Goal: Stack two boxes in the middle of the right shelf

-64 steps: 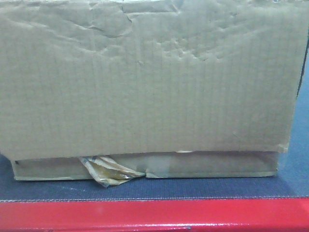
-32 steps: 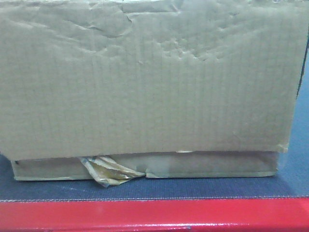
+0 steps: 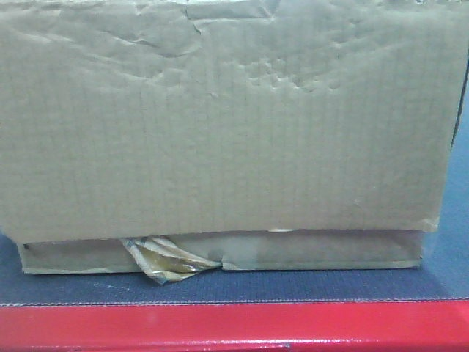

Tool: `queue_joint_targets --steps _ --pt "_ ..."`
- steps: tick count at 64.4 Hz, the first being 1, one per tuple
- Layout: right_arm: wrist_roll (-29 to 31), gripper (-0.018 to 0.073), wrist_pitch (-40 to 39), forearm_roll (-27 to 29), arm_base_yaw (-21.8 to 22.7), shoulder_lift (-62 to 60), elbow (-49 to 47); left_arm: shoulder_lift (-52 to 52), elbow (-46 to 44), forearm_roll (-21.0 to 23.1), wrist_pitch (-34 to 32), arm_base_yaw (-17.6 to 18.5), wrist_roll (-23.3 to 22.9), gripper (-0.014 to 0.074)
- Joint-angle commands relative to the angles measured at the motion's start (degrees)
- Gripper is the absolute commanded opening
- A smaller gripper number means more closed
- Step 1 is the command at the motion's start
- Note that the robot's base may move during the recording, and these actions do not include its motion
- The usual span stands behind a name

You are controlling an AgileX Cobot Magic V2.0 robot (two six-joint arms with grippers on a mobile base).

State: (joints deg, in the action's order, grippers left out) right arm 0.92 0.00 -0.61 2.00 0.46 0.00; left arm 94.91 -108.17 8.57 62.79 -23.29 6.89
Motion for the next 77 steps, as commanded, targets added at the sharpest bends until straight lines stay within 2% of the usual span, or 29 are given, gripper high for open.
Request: queue_joint_targets --steps 1,9,13,23,30,41,48,57,77 --pt "0.14 -0.0162 -0.97 -0.08 0.29 -0.46 0.00 -1.40 -5.82 1.15 2.63 1.32 -1.87 -0.0111" --pt "0.14 -0.0162 -0.97 -0.08 0.29 -0.46 0.00 -1.55 -13.59 -0.14 4.06 5.80 -5.28 -0.0111" --pt "0.14 -0.0162 -0.97 -0.08 0.29 -0.46 0.00 -1.55 -17.65 -2.96 5.36 9.65 -8.52 -0.0111" --pt "0.14 -0.0162 -0.97 -0.08 0.29 -0.46 0.00 -1.55 -23.13 -16.90 7.18 22.73 -19.16 -0.0111" --pt "0.14 -0.0162 -0.97 -0.08 0.29 -0.46 0.00 -1.55 -23.52 -23.37 7.18 31.93 -26.00 -0.0111" --pt "0.14 -0.0162 -0.97 -0.08 0.29 -0.46 0.00 0.07 -22.92 -23.27 7.18 42.39 -33.40 -0.0111" --pt "0.14 -0.0162 -0.97 -0.08 0.29 -0.46 0.00 1.86 -20.58 -23.27 7.18 46.35 -35.80 -0.0111" --pt "0.14 -0.0162 -0.97 -0.08 0.29 -0.46 0.00 3.79 -15.60 -23.13 7.18 48.95 -37.17 -0.0111" --pt "0.14 -0.0162 -0.97 -0.08 0.29 -0.46 0.00 5.64 -3.20 -22.85 7.18 49.81 -41.74 -0.0111"
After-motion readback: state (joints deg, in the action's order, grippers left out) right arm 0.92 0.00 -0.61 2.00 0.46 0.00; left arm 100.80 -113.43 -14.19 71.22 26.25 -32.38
